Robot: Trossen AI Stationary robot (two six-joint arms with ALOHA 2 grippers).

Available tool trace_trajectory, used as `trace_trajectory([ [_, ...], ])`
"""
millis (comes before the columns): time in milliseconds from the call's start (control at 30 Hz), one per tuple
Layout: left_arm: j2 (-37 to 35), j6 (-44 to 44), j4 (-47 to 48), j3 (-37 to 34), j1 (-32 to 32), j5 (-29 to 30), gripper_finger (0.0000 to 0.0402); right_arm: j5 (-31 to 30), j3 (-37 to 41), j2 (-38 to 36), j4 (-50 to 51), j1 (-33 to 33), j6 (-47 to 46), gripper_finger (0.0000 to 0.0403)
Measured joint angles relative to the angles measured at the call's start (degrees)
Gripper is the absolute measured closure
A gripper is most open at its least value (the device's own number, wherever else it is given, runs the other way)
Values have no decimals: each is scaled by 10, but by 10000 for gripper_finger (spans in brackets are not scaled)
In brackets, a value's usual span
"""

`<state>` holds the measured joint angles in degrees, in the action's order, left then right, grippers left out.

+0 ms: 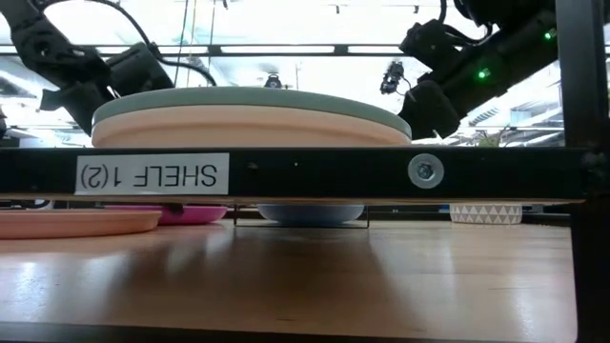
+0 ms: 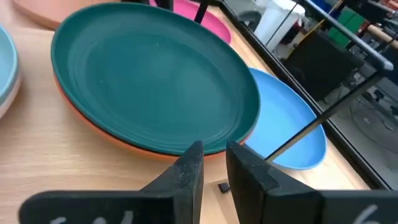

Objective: Place and stack plates onto a shelf
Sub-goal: Stack the pink plate on top of the dark green plate on the shelf

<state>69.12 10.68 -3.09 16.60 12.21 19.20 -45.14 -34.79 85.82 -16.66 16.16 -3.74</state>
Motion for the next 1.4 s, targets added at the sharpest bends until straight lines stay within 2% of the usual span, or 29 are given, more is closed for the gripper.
trace_trajectory([
  [200,23,0,1,0,0,0,263,12,58,0,-130,0,16,328],
  [400,20,2,1,0,0,6,375,39,107,0,-217,0,31,328],
  [433,18,5,-1,1,0,10,383,41,109,0,-225,0,37,328],
  [667,-25,37,15,34,-8,66,385,56,109,0,-227,0,42,328],
  [733,-43,0,10,59,-22,101,385,73,109,0,-228,0,52,328],
  [833,-63,-107,-32,98,-45,156,385,93,109,0,-226,0,53,328],
  [933,-69,-238,-99,134,-62,159,385,103,109,0,-222,0,49,328],
  [1000,-70,-301,-134,157,-71,125,385,98,109,0,-223,0,49,328],
  [1100,-68,-352,-145,187,-81,21,385,78,109,0,-223,4,49,328],
  [1333,-52,-366,-134,208,-130,-238,385,9,109,0,-222,40,63,328],
  [1400,-51,-376,-126,208,-154,-266,385,-10,109,0,-221,51,71,328],
])
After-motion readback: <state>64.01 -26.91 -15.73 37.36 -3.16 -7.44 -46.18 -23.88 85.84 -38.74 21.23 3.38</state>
